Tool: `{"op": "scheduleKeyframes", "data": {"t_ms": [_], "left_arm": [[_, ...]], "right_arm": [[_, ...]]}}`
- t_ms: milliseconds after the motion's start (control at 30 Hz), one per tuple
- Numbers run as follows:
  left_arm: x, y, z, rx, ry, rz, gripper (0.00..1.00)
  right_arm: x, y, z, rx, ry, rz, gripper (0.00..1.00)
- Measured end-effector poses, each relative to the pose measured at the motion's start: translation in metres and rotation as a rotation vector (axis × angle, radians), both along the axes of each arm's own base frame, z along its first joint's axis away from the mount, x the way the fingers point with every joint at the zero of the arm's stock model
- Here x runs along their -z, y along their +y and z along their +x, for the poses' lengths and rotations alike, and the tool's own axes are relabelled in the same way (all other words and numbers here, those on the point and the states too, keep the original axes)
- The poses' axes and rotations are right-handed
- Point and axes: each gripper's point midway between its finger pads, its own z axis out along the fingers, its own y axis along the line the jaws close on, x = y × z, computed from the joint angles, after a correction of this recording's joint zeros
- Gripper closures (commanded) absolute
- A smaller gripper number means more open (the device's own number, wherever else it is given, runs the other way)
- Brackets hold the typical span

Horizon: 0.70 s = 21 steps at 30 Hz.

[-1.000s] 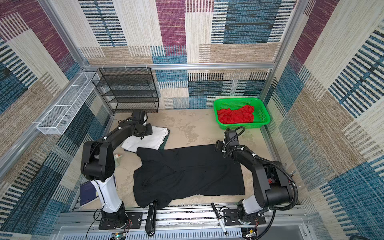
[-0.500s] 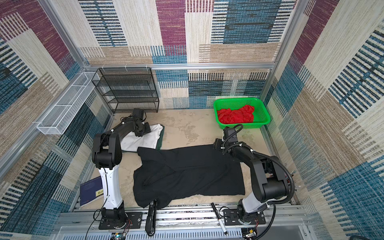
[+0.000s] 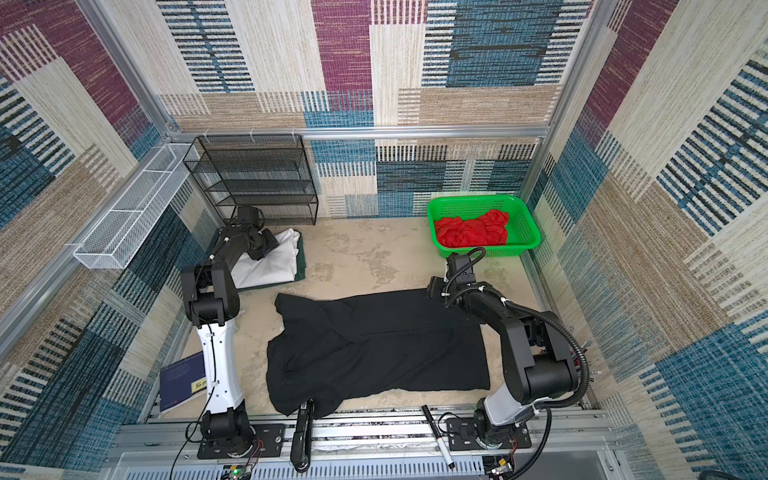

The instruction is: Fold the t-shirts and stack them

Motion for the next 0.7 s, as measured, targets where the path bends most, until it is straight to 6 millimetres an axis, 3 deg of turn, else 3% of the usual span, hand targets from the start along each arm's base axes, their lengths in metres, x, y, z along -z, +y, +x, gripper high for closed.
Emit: {"op": "scheduleKeyframes", "data": {"t_ms": [167,267,433,533,633,700], "left_arm": [[-0.012,0.001,-0.002,0.009,0.000,0.004,0.43],[-0.019,-0.022,-0.028,0.061,0.025,0.006,0.43],[-0.055,-0.082,-0.107,0.182,0.024,0.011,0.43],[-0.057,-0.110,-0.167,0.244,0.051,0.049,0.43],[-0.052,-0.120,-0.207,0.281,0.083,0.072,0.41],[-0.043,-0.111,-0.225,0.262,0.109,0.099,0.40]], "right_arm": [[-0.003,0.000,-0.002,0.003,-0.002,0.002,0.34],[-0.007,0.000,-0.002,0.003,-0.015,0.005,0.34],[-0.008,-0.001,-0.003,0.003,-0.015,0.005,0.34],[-0.005,-0.001,-0.007,0.002,-0.008,0.004,0.34],[-0.001,-0.001,-0.009,-0.004,0.002,0.000,0.34],[0.003,-0.001,-0.009,-0.012,0.009,-0.007,0.34]]}}
